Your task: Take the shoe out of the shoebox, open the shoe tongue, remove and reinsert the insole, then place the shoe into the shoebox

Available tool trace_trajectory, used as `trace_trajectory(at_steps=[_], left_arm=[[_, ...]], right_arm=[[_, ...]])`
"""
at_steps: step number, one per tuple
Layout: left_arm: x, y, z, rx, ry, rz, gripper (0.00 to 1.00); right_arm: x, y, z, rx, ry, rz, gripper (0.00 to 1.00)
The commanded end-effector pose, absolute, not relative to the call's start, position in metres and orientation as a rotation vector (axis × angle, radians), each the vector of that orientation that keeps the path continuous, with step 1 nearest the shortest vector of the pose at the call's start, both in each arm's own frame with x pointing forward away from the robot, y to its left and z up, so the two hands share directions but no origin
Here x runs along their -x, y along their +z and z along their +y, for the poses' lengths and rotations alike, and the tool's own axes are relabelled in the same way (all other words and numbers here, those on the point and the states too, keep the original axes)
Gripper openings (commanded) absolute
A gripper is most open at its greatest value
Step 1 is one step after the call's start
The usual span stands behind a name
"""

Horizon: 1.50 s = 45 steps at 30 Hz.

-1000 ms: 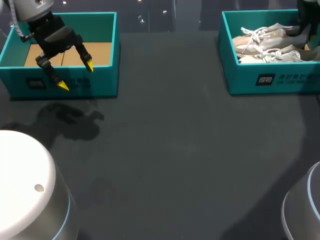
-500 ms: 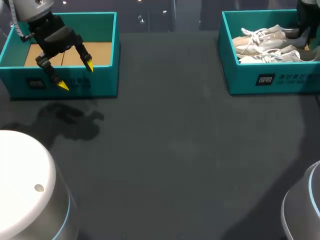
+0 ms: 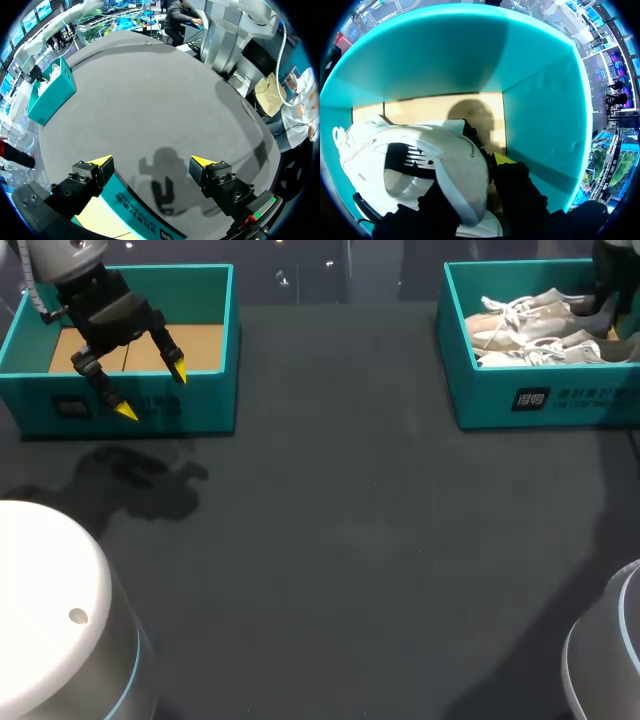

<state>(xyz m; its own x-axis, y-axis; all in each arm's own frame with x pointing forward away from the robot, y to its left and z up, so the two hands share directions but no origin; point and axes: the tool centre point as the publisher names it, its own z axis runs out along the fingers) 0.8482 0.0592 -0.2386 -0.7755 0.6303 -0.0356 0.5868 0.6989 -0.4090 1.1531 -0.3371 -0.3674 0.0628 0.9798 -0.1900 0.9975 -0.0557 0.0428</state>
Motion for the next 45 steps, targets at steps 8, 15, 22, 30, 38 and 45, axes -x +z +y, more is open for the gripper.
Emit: trace_trajectory(at_steps=[8, 15, 22, 30, 38, 45], left_arm=[[-0.849, -0.238, 0.059, 1.006, 0.613, -2.794, 1.00], [-0.849, -0.238, 0.059, 1.006, 0.613, -2.794, 1.00], [-0.849, -0.238, 0.059, 1.006, 0.613, -2.794, 1.00], [-0.856, -0.208, 0.054, 0.885, 0.612, -2.946, 1.00], [-0.858, -0.189, 0.054, 0.395, 0.361, -3.163, 1.00], [-0.869, -0.187, 0.066, -0.096, 0.189, -3.203, 1.00]], right_arm=[[-1.156, -0.366, -0.332, -2.166, -0.166, 2.058, 0.59], [-1.148, -0.355, -0.325, -2.178, -0.129, 2.055, 1.00], [-1.137, -0.325, -0.315, -2.203, -0.063, 2.020, 1.00], [-1.123, -0.281, -0.292, -2.197, -0.004, 2.013, 1.00], [-1.106, -0.249, -0.270, -2.178, 0.017, 2.059, 1.00], [-1.085, -0.229, -0.251, -2.145, 0.030, 2.096, 1.00]])
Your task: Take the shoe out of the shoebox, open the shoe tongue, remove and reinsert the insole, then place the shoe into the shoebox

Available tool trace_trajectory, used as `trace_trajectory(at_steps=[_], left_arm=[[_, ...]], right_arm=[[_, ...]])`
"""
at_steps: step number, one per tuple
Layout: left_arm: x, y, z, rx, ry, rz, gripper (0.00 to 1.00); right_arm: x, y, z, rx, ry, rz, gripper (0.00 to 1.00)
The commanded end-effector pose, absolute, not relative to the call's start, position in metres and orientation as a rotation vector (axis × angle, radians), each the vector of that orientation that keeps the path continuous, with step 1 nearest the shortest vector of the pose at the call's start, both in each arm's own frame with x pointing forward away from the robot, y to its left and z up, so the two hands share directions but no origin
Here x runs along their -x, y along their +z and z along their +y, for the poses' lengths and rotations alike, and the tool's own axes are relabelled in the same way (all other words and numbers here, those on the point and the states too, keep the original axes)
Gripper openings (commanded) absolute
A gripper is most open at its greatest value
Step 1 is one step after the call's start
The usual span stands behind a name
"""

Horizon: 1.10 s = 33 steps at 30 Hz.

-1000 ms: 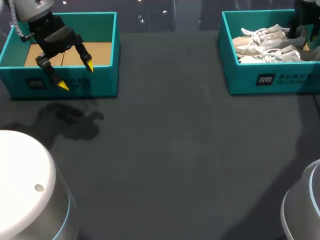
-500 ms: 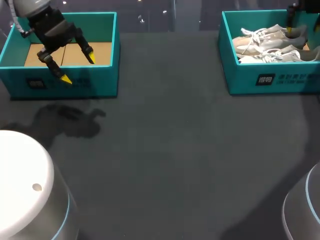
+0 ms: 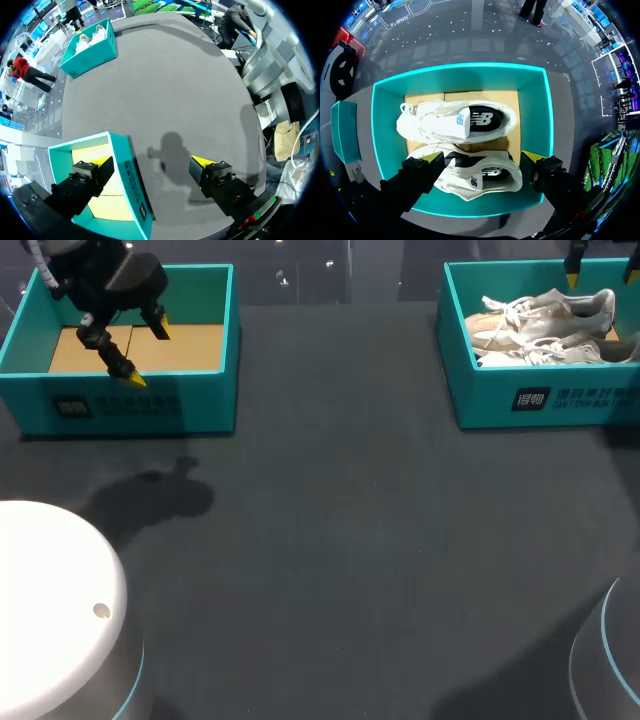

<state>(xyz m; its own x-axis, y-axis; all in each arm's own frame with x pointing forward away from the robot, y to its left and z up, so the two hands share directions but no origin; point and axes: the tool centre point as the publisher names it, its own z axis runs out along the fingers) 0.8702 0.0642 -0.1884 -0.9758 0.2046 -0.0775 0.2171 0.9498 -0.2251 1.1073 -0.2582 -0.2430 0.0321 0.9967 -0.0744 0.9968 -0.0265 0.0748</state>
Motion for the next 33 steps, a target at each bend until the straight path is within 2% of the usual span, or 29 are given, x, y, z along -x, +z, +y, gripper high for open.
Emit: trace_trajectory(at_steps=[1, 12, 16, 30, 33], left_arm=[[-0.871, -0.187, 0.069, 0.152, -0.177, 3.067, 1.00], [-0.888, -0.181, 0.094, 0.807, -0.156, 3.025, 1.00], [-0.900, -0.179, 0.108, 1.080, -0.031, 3.015, 1.00], [-0.900, -0.179, 0.108, 1.080, -0.031, 3.015, 1.00], [-0.905, -0.175, 0.115, 1.236, -0.061, 3.013, 1.00]], right_arm=[[-1.082, -0.226, -0.249, -2.143, 0.025, 2.101, 1.00], [-1.053, -0.219, -0.237, -2.180, -0.008, 2.103, 1.00], [-1.048, -0.219, -0.237, -2.221, -0.036, 2.071, 1.00], [-1.047, -0.214, -0.232, -2.214, -0.013, 2.059, 1.00], [-1.034, -0.208, -0.221, -2.229, -0.048, 1.997, 1.00]])
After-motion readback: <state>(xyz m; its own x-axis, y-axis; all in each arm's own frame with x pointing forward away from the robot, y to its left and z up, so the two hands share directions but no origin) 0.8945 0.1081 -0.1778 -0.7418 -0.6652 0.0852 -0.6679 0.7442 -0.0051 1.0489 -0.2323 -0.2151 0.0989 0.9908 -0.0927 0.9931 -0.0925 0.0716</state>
